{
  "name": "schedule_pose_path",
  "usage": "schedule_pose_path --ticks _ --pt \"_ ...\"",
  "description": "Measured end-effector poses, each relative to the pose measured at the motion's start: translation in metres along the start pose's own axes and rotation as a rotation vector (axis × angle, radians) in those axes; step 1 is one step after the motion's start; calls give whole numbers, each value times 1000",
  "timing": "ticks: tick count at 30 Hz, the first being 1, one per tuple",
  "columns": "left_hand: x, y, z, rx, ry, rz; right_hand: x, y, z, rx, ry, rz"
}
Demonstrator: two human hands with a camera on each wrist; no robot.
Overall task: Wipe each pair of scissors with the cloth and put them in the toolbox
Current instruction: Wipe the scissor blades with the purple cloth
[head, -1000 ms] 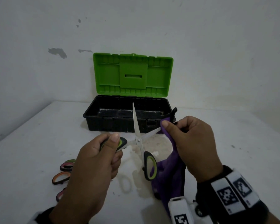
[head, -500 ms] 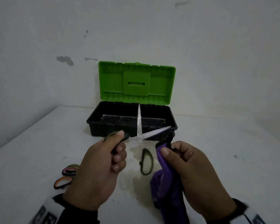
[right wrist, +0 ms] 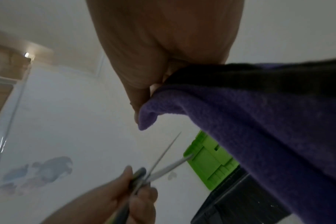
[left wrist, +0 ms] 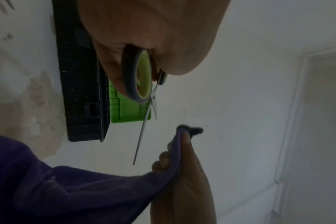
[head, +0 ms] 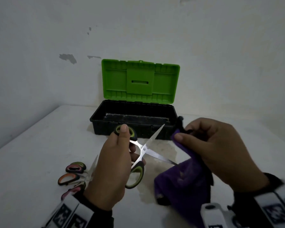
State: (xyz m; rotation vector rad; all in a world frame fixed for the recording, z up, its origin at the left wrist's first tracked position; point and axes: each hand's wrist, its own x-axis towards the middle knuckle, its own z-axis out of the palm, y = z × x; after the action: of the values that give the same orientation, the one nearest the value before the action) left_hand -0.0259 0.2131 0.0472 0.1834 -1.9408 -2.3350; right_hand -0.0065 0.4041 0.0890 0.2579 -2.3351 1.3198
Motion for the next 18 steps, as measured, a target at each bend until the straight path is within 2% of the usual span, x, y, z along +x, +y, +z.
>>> schedule_pose_path --ticks 4,8,12,15,18 --pt "-3 2 4 -10 -26 49 4 1 26 -121 -71 -81" --pt "-4 0 4 30 -30 125 3 6 44 -192 -64 -138" --pt "-3 -4 3 48 -49 162 -3 8 55 -246 -14 -126" --pt "-2 -8 0 105 -69 187 2 14 54 -215 55 -57" --pt "0 -12 -1 134 -75 190 -2 14 56 -189 21 -56"
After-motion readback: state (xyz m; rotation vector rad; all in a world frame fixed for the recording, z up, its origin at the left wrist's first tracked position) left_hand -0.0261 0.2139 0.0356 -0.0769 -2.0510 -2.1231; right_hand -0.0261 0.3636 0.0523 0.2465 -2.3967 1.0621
